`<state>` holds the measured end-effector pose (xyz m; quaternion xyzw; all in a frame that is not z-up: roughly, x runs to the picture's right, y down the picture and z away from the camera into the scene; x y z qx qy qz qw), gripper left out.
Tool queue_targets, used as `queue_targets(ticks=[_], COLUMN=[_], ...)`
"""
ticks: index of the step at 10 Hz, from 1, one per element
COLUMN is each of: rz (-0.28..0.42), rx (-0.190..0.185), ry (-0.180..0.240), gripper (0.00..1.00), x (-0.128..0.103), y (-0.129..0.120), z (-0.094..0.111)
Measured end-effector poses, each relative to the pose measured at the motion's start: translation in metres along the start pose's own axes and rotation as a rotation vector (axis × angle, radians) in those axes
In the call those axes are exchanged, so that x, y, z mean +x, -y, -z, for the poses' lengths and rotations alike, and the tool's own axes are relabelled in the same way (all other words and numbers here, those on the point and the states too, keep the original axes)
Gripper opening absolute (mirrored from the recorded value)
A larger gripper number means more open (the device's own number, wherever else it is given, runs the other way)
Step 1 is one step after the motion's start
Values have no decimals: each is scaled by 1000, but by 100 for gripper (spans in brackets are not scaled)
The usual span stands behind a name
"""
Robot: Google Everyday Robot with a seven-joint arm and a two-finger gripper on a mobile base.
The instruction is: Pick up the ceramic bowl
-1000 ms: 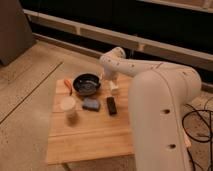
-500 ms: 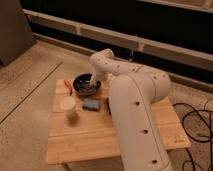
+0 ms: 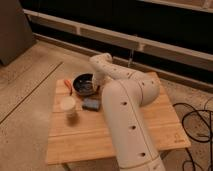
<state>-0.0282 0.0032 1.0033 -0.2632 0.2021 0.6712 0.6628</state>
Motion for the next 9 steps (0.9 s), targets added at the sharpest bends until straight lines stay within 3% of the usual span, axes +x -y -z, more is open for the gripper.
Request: queue_targets(ticks=[2,3,4,6,9], rz=[13,27,25,18,24], rx=[48,65,65,14,-3], ry=[80,151,200,304,330], gripper=[0,0,0,0,0], x=[-24,-37,-44,-48,-47], y=[13,17,22,22,16], z=[34,63,81,118,127])
